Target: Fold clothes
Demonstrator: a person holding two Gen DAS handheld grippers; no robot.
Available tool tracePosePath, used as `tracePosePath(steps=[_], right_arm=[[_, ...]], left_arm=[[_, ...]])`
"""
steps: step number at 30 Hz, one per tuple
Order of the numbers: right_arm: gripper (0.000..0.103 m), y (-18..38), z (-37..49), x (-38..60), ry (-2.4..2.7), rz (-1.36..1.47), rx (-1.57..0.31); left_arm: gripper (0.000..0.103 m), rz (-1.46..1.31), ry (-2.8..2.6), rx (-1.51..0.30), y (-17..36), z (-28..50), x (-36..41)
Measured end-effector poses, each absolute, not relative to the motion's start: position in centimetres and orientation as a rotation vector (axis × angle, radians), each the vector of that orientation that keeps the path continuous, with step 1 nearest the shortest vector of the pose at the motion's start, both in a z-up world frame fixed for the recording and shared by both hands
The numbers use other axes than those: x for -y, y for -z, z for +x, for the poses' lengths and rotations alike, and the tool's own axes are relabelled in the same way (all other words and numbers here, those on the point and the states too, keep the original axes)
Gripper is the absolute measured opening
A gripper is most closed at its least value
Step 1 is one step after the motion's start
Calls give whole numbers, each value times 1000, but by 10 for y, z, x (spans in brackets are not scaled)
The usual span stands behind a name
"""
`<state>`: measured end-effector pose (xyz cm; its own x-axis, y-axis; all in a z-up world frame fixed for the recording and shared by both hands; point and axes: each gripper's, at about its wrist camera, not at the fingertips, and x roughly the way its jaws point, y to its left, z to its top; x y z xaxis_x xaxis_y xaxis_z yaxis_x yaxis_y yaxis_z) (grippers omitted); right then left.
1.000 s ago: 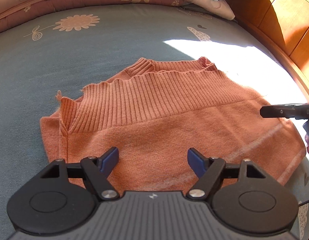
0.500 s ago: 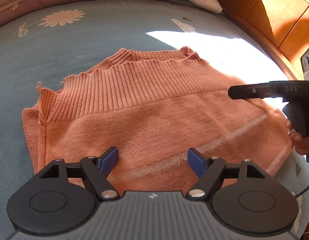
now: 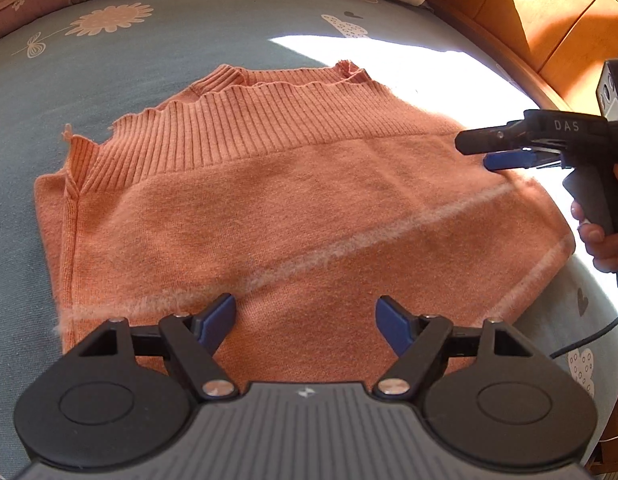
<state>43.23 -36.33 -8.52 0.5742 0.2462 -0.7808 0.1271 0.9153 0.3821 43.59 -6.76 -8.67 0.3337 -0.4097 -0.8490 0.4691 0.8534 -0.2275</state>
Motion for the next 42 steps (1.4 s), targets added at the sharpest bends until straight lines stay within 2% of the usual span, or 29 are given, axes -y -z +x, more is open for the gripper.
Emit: tracePosePath(steps=[5,10,17,19,20,21,33,42], right_arm=[[103,77,419,378,-29,450,-958],[103,76,416,360,-43,393,-980],[103,81,419,356,-38,409,-1005],[103,83,420,355,-37,413,-1012],[103,84,421,354,-36,416,-1015],[103,84,421,355,-35,422,-1017],[103,89,424,368,-56,508,-1015],[103,93,417,362,-101,424,-958]], left_arm=[[77,66,594,-1010,67,437,78],[78,102,509,-965,73,469,95],[79,-2,417,-1043,86,493,74],[83,34,426,-1046,87,489,77],[90,34,437,-1048,89,489,78],[102,24,455,-1052,91,489,80],[102,-14,393,-1080,96,493,88],[102,-10,316,-1054,84,487,94]])
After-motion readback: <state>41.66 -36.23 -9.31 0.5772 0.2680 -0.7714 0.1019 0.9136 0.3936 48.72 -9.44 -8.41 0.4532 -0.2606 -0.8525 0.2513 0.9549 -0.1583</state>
